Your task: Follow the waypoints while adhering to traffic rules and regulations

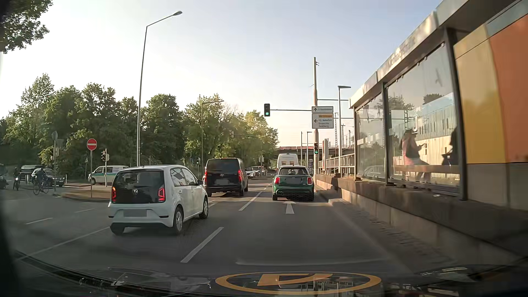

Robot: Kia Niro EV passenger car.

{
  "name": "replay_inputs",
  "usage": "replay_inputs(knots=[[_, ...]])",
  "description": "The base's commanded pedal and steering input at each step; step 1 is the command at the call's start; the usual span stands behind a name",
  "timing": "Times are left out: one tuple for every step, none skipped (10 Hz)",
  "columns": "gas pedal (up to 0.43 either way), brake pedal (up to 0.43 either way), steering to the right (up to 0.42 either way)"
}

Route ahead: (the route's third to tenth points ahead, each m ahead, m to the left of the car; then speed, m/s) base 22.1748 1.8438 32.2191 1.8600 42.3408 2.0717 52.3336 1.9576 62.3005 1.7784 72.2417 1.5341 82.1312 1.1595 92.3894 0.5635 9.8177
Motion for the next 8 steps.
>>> replay_inputs(knots=[[0.268, 0.000, -0.002], [0.268, 0.000, -0.002], [0.268, 0.000, -0.001], [0.268, 0.000, -0.001], [0.268, 0.000, -0.001], [0.260, 0.000, 0.000], [0.248, 0.000, 0.002], [0.228, 0.000, 0.003]])
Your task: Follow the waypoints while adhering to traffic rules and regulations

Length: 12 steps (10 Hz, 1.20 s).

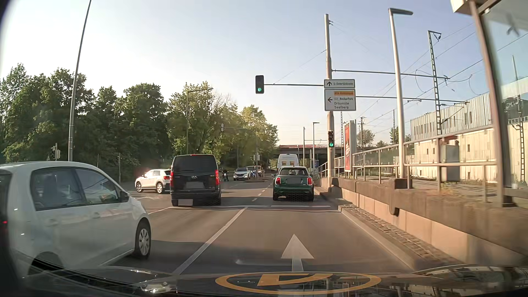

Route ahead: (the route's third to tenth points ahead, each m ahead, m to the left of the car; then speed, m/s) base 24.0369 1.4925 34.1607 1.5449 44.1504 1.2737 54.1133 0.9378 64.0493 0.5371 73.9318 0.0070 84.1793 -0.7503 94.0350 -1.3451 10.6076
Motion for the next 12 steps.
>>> replay_inputs(knots=[[0.220, 0.000, 0.003], [0.220, 0.000, 0.002], [0.197, 0.000, 0.003], [0.197, 0.000, 0.003], [0.189, 0.000, 0.003], [0.177, 0.000, 0.003], [0.177, 0.000, 0.001], [0.177, 0.000, 0.000], [0.177, 0.000, 0.000], [0.177, 0.000, 0.000], [0.177, 0.000, 0.000], [0.157, 0.000, 0.000]])
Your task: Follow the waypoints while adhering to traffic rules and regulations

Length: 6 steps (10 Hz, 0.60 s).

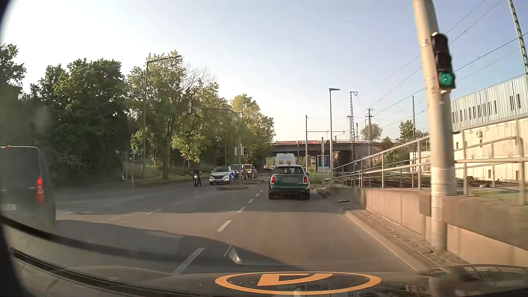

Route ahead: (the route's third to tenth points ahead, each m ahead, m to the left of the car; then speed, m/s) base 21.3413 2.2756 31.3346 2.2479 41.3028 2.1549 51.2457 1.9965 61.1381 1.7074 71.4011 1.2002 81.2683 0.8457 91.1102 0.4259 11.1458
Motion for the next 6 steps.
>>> replay_inputs(knots=[[0.157, 0.000, 0.000], [0.150, 0.000, 0.000], [0.150, 0.000, 0.000], [0.150, 0.000, -0.001], [0.157, 0.000, -0.001], [0.169, 0.000, -0.001]])
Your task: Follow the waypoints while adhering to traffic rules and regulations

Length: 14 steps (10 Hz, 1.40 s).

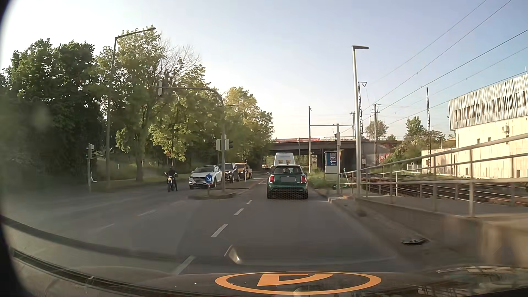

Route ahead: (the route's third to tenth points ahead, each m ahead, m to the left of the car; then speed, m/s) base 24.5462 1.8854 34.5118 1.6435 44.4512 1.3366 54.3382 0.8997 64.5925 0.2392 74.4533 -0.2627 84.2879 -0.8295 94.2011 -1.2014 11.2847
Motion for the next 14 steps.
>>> replay_inputs(knots=[[0.177, 0.000, -0.001], [0.177, 0.000, -0.001], [0.177, 0.000, -0.001], [0.177, 0.000, -0.002], [0.177, 0.000, -0.001], [0.177, 0.000, -0.002], [0.177, 0.000, -0.002], [0.169, 0.000, -0.002], [0.169, 0.000, -0.002], [0.169, 0.000, -0.001], [0.169, 0.000, -0.002], [0.169, 0.000, -0.001], [0.169, 0.000, -0.001], [0.169, 0.000, -0.002]])
